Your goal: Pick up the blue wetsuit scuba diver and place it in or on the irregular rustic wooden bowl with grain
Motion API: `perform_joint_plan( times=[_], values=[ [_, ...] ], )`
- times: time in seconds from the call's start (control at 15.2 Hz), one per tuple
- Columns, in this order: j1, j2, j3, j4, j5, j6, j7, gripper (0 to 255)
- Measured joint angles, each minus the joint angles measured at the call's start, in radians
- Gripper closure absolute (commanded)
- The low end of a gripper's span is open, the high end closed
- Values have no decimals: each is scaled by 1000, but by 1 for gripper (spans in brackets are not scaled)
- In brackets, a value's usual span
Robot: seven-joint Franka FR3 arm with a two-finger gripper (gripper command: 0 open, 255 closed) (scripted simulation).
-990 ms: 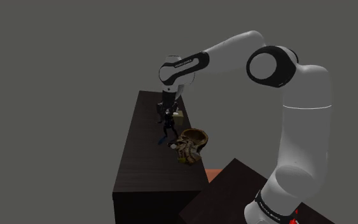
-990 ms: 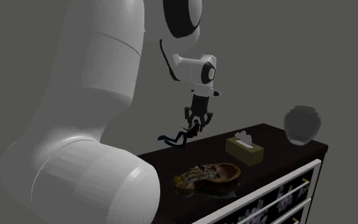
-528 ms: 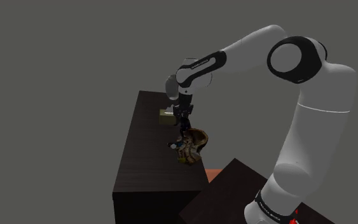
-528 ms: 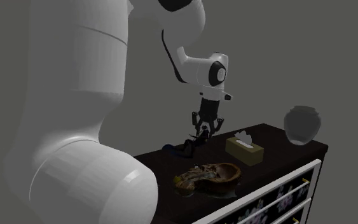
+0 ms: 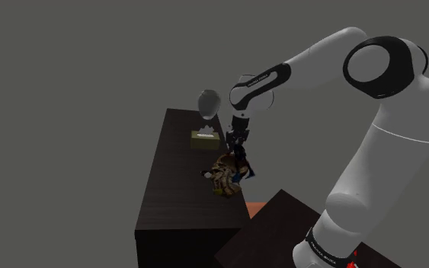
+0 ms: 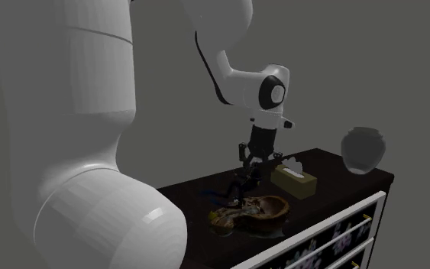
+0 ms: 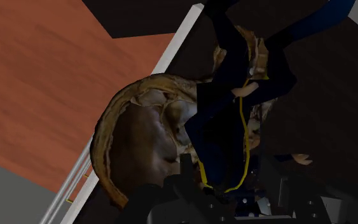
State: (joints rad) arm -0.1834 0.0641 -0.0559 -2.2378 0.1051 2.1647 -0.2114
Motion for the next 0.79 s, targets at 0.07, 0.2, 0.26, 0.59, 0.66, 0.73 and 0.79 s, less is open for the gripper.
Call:
perform_joint_plan(
  times=[0.07, 0.2, 0.26, 0.59, 0.66, 0.73, 0.79],
  values=[
    [-1, 4, -1, -5, 1, 9, -4, 255],
    [-4, 17, -3, -17, 3, 33, -12, 255],
    [-4, 24, -3, -19, 4, 41, -14, 255],
    [-3, 76, 0, -41, 15, 115, -24, 255],
    [-3, 82, 0, -45, 16, 125, -26, 255],
    [-4, 96, 0, -47, 19, 140, -30, 255],
    [-4, 101, 1, -51, 20, 149, -31, 255]
  ],
)
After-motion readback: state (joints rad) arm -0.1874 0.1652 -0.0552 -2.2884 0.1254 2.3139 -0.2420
